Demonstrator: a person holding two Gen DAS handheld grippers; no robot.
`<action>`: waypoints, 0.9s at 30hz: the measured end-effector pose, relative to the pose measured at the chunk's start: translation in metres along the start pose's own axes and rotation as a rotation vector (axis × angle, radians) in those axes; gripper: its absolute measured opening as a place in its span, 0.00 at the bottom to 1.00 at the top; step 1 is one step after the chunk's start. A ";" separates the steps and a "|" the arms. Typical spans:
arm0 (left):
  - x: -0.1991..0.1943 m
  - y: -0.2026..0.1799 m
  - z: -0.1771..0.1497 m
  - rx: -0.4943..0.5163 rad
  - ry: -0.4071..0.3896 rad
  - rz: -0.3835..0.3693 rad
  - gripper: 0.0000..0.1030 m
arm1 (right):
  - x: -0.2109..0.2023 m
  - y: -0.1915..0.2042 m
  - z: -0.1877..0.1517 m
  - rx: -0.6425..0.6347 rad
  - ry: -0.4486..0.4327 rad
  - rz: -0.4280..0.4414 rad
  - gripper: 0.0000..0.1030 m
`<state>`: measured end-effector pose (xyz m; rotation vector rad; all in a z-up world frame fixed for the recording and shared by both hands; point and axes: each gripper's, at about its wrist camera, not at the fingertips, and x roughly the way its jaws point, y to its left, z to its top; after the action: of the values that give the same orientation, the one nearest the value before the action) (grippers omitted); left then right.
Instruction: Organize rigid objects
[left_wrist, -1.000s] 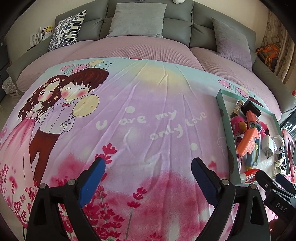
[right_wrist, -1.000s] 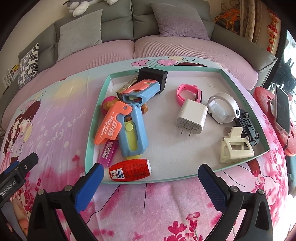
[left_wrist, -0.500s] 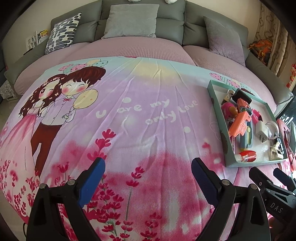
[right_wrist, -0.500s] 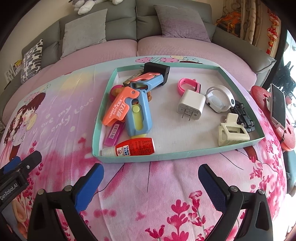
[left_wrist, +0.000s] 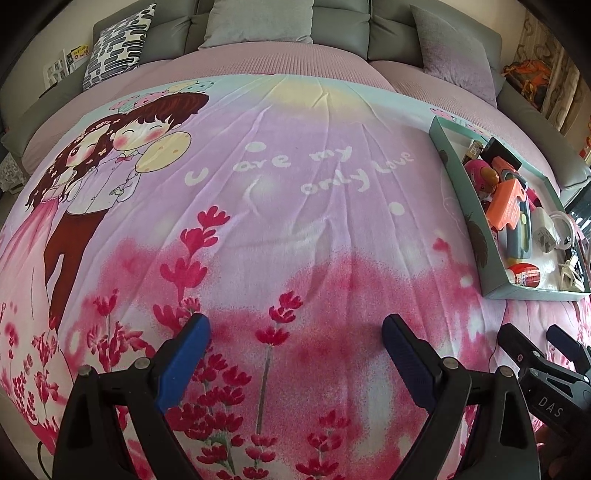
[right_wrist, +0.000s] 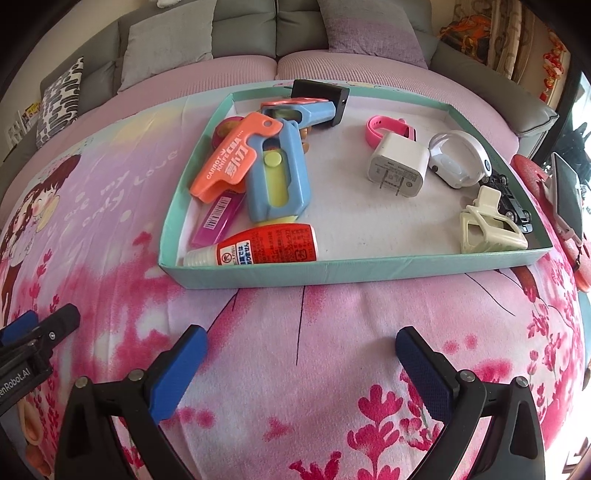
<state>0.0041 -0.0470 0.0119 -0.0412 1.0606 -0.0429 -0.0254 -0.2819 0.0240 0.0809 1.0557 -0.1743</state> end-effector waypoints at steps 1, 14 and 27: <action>0.000 -0.001 0.000 0.004 0.000 0.002 0.92 | 0.001 0.000 0.000 0.001 -0.001 0.000 1.00; 0.006 -0.006 -0.003 0.026 -0.014 0.029 0.94 | 0.016 -0.002 0.003 -0.003 -0.015 -0.002 1.00; 0.011 -0.009 -0.002 0.035 -0.025 0.022 1.00 | 0.022 0.004 0.003 0.002 -0.027 -0.014 1.00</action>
<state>0.0079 -0.0562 0.0019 0.0016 1.0351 -0.0409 -0.0118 -0.2807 0.0057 0.0728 1.0292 -0.1885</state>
